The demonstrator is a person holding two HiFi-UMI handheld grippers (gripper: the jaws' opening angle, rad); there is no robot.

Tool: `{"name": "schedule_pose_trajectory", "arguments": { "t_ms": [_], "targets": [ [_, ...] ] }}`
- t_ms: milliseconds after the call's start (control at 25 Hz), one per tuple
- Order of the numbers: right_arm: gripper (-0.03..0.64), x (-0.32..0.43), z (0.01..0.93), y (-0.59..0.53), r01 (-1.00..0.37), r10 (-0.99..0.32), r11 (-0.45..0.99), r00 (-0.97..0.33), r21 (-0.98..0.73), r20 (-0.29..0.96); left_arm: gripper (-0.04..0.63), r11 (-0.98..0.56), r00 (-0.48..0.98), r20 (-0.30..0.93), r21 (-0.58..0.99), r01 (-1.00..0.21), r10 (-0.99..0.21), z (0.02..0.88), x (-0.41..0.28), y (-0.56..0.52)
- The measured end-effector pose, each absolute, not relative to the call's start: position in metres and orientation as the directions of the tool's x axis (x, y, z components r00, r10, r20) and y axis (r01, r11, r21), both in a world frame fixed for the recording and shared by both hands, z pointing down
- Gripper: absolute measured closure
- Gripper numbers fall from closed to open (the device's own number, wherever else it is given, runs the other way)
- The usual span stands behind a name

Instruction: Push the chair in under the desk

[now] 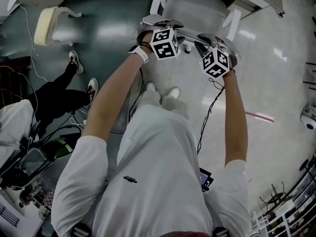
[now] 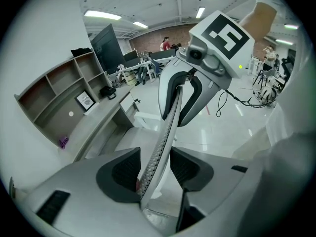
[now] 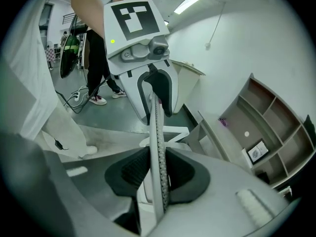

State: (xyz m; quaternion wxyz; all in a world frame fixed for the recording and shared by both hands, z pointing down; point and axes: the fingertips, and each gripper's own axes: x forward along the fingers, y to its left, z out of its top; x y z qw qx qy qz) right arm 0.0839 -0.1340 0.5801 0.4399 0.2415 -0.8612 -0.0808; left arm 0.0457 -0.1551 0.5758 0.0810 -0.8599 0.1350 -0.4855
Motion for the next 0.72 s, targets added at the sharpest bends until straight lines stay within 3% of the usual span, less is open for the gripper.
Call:
{"name": "schedule_pose_trajectory", "arguments": {
  "t_ms": [720],
  "targets": [
    [0.508, 0.120, 0.580, -0.244, -0.327, -0.493, 0.868, -0.486, 0.373, 0.722, 0.405, -0.931, 0.495, 0.789, -0.319, -0.179, -0.365, 0.575, 0.082, -0.263]
  ]
}}
